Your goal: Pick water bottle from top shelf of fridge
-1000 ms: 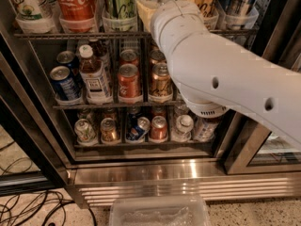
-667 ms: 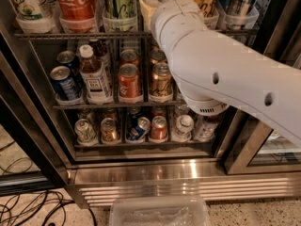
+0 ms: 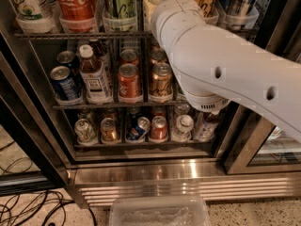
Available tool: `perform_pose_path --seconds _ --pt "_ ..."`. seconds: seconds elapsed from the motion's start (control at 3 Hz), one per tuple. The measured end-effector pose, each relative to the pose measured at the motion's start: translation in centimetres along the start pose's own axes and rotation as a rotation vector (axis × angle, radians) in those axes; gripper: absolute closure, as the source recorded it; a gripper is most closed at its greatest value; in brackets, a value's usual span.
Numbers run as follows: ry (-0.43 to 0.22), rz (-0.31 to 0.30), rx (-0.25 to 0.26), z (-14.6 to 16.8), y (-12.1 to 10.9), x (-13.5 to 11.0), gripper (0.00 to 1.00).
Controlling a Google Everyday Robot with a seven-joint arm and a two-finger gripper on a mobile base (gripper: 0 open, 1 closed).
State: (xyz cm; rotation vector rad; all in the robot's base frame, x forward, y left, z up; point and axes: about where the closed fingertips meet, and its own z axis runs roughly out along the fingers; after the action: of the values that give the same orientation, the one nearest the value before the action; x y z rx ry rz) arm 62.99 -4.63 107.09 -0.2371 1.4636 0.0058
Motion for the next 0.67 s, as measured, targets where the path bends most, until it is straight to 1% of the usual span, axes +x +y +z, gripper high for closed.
perform_pose_path --seconds 0.33,0.67 --pt "0.0 0.0 -0.001 0.0 0.01 -0.02 1.0" --pt "-0.002 0.0 -0.001 -0.03 0.03 -0.12 1.0"
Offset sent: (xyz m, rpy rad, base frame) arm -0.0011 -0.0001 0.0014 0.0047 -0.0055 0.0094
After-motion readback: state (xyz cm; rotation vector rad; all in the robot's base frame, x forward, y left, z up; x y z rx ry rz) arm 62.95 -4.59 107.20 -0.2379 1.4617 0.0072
